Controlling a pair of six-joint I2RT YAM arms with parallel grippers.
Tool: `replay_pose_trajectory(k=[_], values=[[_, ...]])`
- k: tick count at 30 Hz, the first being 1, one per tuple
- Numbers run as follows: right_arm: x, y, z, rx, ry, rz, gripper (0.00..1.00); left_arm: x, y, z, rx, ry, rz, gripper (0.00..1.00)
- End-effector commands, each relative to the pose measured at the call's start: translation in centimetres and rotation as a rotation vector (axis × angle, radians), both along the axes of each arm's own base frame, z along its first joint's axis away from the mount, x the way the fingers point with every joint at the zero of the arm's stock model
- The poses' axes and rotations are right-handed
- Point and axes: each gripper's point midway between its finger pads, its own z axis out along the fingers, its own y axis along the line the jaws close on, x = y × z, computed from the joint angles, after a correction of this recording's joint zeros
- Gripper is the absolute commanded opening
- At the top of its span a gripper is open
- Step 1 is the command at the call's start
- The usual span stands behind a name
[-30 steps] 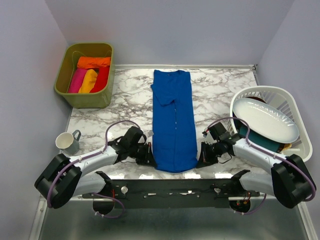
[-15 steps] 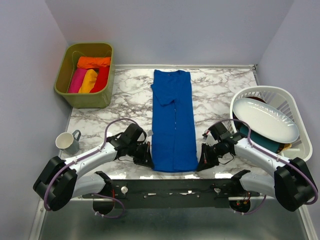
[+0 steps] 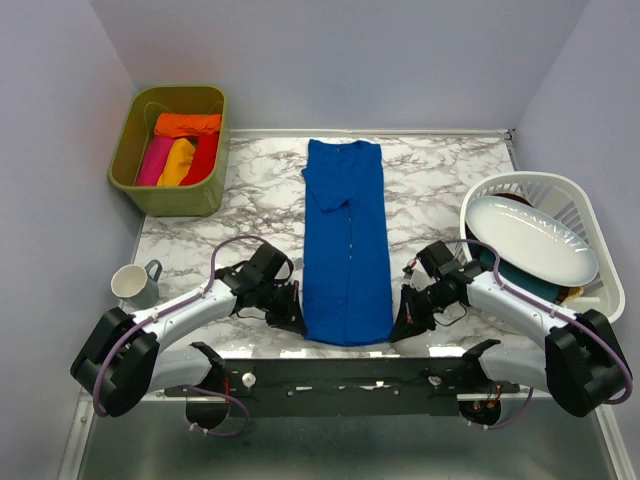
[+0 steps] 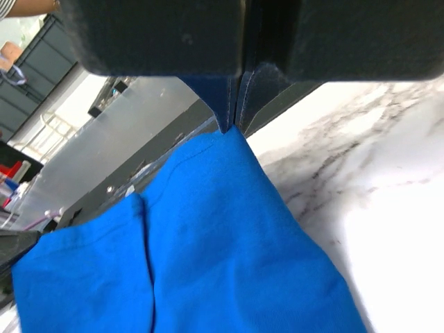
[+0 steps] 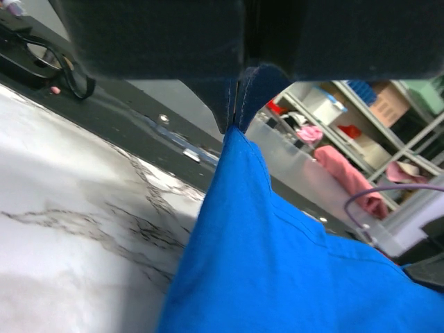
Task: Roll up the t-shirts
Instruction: Roll the T-shirt to the center of the board.
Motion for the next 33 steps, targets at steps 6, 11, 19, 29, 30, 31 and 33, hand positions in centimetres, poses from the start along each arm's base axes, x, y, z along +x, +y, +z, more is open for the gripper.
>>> replay_pose_trajectory(k=[6, 11, 19, 29, 30, 31, 33], values=[[4.0, -0.2, 0.7, 0.074, -0.005, -0.126, 0.01, 3.6, 0.6, -0.1, -0.006, -0.052, 0.104, 0.0], [6.1, 0.3, 1.0, 0.109, -0.052, -0.151, 0.01, 6.6, 0.2, 0.0, -0.018, -0.108, 0.144, 0.0], [9.0, 0.2, 0.4, 0.107, -0.136, -0.177, 0.01, 10.7, 0.7, -0.1, 0.01, -0.167, 0.182, 0.0], [12.2, 0.1, -0.8, 0.104, -0.227, -0.196, 0.0, 12.6, 1.3, -1.0, 0.03, -0.187, 0.205, 0.0], [12.6, 0.1, -0.7, 0.103, -0.236, -0.199, 0.0, 12.8, 1.4, -1.1, 0.039, -0.192, 0.211, 0.0], [12.8, 0.2, -0.9, 0.097, -0.232, -0.196, 0.01, 12.9, 1.6, -1.2, 0.044, -0.189, 0.217, 0.0], [13.5, 0.3, -0.7, 0.099, -0.247, -0.188, 0.01, 13.0, 1.8, -1.4, 0.055, -0.185, 0.224, 0.0]])
